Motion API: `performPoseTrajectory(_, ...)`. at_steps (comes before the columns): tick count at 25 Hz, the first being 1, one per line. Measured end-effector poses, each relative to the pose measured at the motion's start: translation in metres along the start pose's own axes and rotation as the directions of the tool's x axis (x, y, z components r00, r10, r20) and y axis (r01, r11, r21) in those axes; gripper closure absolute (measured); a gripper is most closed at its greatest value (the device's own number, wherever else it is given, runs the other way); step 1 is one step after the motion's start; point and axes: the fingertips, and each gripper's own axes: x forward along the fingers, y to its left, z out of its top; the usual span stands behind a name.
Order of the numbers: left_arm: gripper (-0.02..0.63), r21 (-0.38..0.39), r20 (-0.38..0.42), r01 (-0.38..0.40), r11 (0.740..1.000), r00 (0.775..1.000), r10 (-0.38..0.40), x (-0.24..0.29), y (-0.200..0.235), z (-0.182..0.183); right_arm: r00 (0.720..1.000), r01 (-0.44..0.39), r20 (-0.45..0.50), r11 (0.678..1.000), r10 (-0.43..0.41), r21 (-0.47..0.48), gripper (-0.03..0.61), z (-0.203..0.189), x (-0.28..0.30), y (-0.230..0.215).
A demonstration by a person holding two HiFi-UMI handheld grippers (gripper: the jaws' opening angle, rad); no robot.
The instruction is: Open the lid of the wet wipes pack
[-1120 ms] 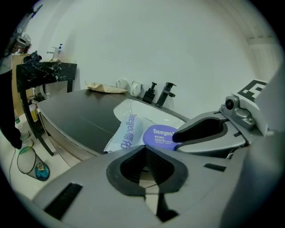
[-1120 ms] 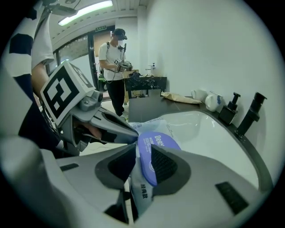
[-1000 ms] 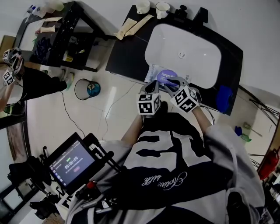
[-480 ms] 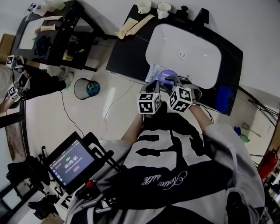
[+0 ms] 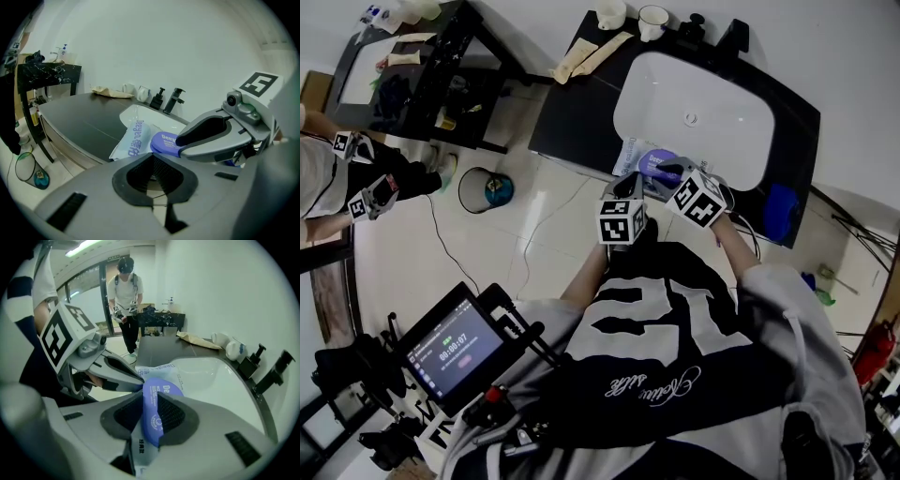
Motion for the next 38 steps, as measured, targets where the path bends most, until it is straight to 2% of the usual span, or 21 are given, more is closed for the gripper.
performPoseTrajectory(3,0.615,0.002,0.001,-0.002,1.000,1.000,0.002,0.001,0.001,0.000,0.999,-0.022,0.045,0.997,0.019,0.071,0.483,0.005,-0.005,-0.004)
performPoseTrajectory(7,0.615,0.003,0.000,-0.004,1.000,1.000,0.004,0.002,0.001,0.000,0.997,-0.028,0.079,0.994,0.020,0.103,0.491,0.013,-0.015,-0.007)
performPoseTrajectory(11,0.615,0.001,0.003,-0.003,1.000,1.000,0.003,0.003,0.002,0.000,0.985,0.028,0.162,0.988,-0.053,0.152,0.525,0.029,-0.033,-0.026)
performPoseTrajectory(14,0.615,-0.002,0.006,-0.007,1.000,1.000,0.007,0.003,0.004,0.000,0.976,0.079,0.187,0.985,-0.108,0.156,0.537,0.038,-0.042,-0.044)
performPoseTrajectory(18,0.615,-0.006,0.003,-0.006,1.000,1.000,0.006,0.004,0.004,0.001,0.968,0.103,0.208,0.977,-0.141,0.185,0.537,0.044,-0.044,-0.069)
performPoseTrajectory(24,0.615,-0.005,0.002,-0.013,1.000,1.000,0.013,0.005,0.006,0.001,0.961,0.150,0.191,0.959,-0.199,0.240,0.537,0.040,-0.032,-0.114)
performPoseTrajectory(27,0.615,-0.003,0.001,-0.013,1.000,1.000,0.013,0.005,0.006,0.001,0.963,0.169,0.162,0.951,-0.215,0.258,0.578,0.032,-0.023,-0.132)
performPoseTrajectory(35,0.615,0.014,-0.003,-0.013,1.000,1.000,0.013,0.004,0.005,0.001,0.971,0.149,0.121,0.916,-0.207,0.373,0.578,0.011,0.000,-0.151)
performPoseTrajectory(38,0.615,0.026,-0.005,-0.006,1.000,1.000,0.006,0.004,0.004,0.001,0.962,0.152,0.149,0.900,-0.230,0.408,0.577,0.017,-0.005,-0.152)
